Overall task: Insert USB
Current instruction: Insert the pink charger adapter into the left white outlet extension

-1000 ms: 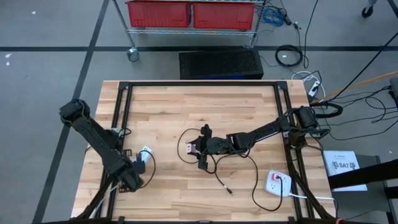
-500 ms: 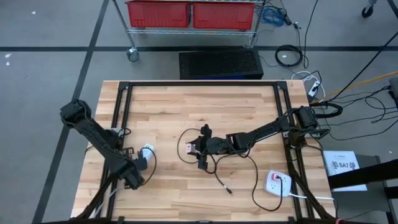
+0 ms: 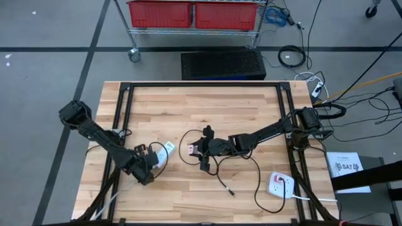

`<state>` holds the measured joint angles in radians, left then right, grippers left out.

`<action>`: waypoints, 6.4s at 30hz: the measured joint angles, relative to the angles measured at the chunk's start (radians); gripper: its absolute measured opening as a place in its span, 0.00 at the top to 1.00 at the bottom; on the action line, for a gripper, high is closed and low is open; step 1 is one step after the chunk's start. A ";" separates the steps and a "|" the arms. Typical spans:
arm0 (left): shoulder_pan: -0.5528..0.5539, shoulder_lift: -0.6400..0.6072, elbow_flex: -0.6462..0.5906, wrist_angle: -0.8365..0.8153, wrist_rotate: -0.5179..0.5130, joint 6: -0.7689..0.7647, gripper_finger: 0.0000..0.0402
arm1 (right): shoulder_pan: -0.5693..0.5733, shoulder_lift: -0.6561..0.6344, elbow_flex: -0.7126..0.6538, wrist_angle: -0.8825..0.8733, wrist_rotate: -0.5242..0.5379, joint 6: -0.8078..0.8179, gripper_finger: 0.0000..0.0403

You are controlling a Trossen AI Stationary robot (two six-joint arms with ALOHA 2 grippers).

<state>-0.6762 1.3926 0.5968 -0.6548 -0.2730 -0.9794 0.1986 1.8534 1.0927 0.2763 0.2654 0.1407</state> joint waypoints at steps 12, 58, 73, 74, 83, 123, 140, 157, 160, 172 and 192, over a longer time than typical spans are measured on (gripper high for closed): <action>0.073 0.003 -0.046 0.281 -0.328 -0.009 1.00 | 0.000 0.036 0.001 0.146 0.097 0.107 0.60; 0.114 0.225 -0.045 0.607 -0.438 -0.025 1.00 | 0.006 0.256 0.006 0.370 0.389 0.241 0.60; 0.114 0.226 -0.045 0.639 -0.516 -0.063 1.00 | 0.005 0.249 0.007 0.276 0.282 0.328 0.60; 0.114 0.226 -0.045 0.647 -0.522 -0.063 1.00 | 0.005 0.249 0.008 0.275 0.263 0.344 0.60; 0.076 0.222 -0.043 0.696 -0.596 -0.063 1.00 | 0.048 0.207 0.001 0.259 0.194 0.191 0.60; -0.070 0.223 -0.040 1.695 -0.436 0.915 0.68 | 0.261 0.082 0.004 0.682 0.202 -0.134 0.60; -0.009 0.224 -0.028 1.921 -0.391 1.074 0.49 | 0.270 0.054 0.004 0.691 0.206 -0.180 0.60; 0.024 0.224 -0.024 1.964 -0.316 1.098 0.49 | 0.269 0.054 0.008 0.692 0.196 -0.182 0.60; 0.028 0.225 -0.024 1.974 -0.314 1.106 0.49 | 0.269 0.054 0.008 0.681 0.201 -0.182 0.60; 0.033 0.226 -0.024 1.965 -0.323 1.118 0.57 | 0.277 0.053 0.008 0.597 0.260 -0.178 0.60; 0.032 0.226 -0.025 1.927 -0.326 1.117 0.78 | 0.275 0.049 0.007 0.473 0.267 -0.089 0.60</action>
<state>-0.6445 1.6184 0.5720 1.2726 -0.5985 0.1375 0.4740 1.9026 1.0993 0.7494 0.5327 0.0519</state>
